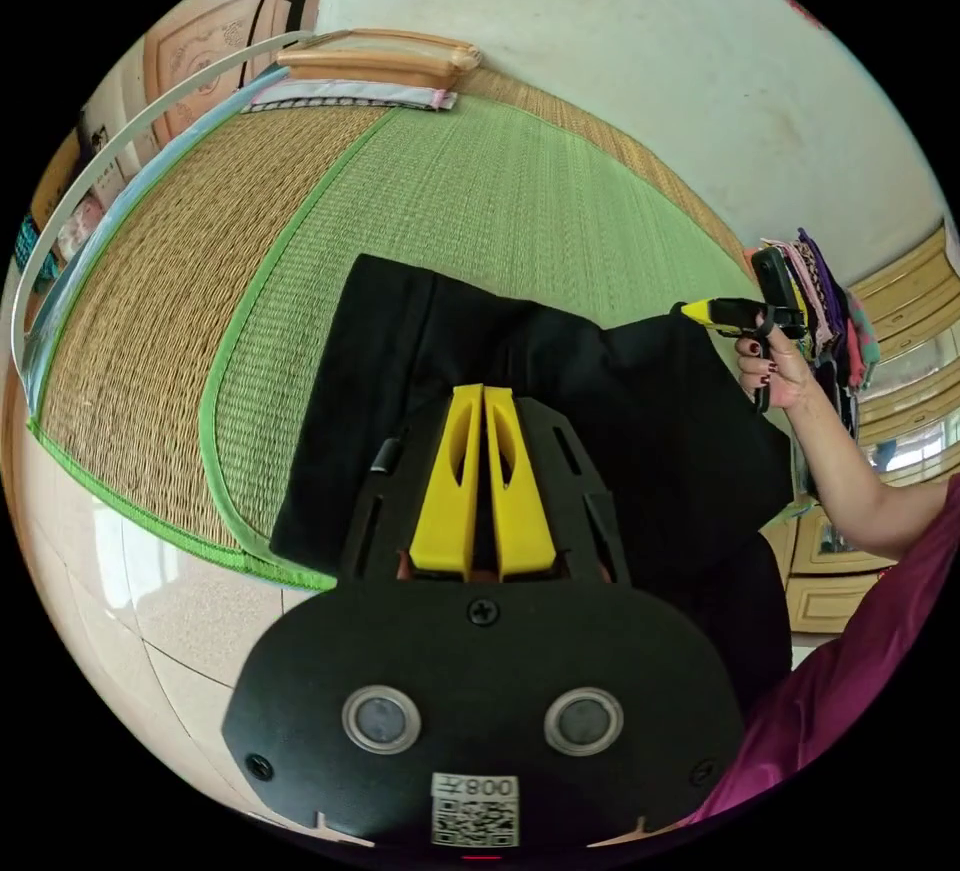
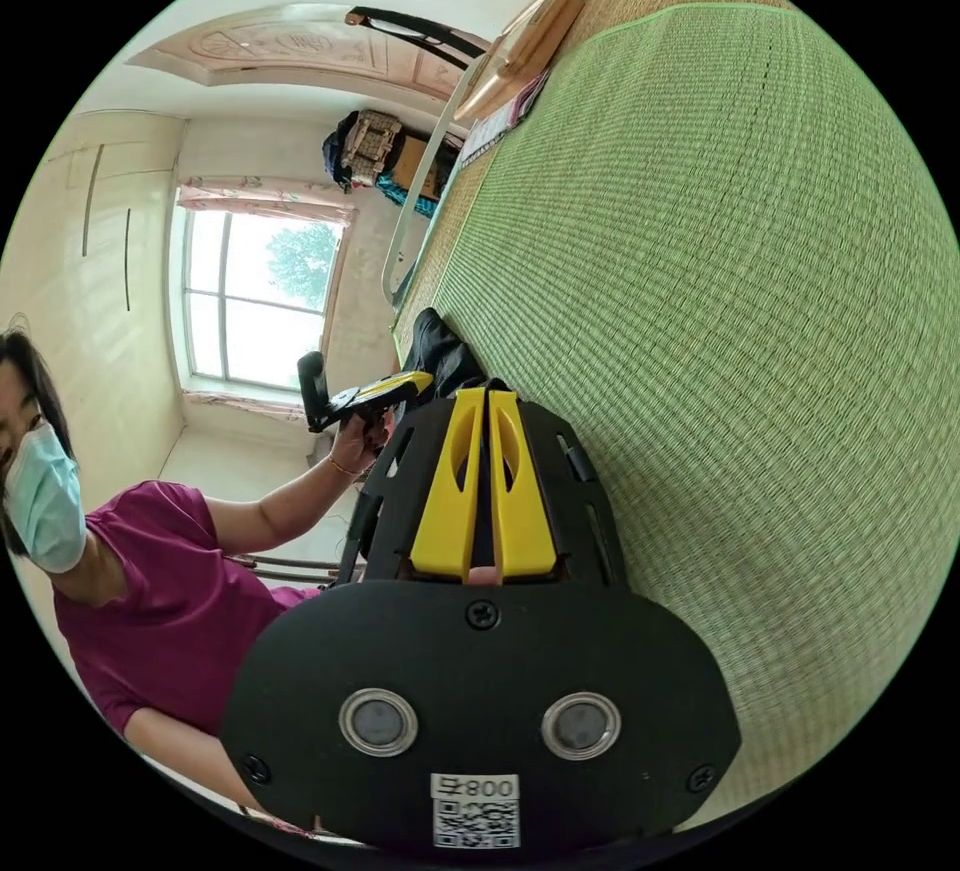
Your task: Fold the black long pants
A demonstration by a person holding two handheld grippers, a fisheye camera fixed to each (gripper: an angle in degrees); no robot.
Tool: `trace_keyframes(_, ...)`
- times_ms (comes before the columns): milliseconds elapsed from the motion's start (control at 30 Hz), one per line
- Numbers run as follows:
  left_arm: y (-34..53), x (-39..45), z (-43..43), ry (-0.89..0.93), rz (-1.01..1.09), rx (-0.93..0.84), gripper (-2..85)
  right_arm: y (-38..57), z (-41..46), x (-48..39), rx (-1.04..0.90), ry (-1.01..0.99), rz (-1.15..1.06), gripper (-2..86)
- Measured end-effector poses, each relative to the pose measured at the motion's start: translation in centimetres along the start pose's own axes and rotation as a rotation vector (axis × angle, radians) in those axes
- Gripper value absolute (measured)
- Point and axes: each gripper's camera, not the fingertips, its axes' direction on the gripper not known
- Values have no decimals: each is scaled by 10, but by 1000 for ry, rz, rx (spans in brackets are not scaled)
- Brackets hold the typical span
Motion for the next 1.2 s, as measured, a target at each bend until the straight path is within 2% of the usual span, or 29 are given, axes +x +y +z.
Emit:
trace_keyframes(267,18,-5,8,-19,-54,44,1,20,-13,-1,87,-17,38,1)
trace_keyframes(500,18,-1,15,-8,-69,39,1,27,-25,-12,30,39,21,0)
trace_keyframes(667,13,18,18,-47,-69,38,1,52,-55,-15,127,33,34,0)
trace_keyframes(733,8,34,16,-28,-23,60,1,68,-62,-26,136,85,17,0)
trace_keyframes(833,-7,67,23,98,89,79,2,107,-72,-51,154,233,-6,0)
trace_keyframes(1033,-52,136,66,220,303,30,2,201,-54,-100,118,622,17,0)
trace_keyframes(1100,-63,149,78,215,334,17,2,227,-34,-110,67,775,14,1)
trace_keyframes(1200,-73,158,106,109,336,-82,3,248,-16,-116,66,856,-18,1)
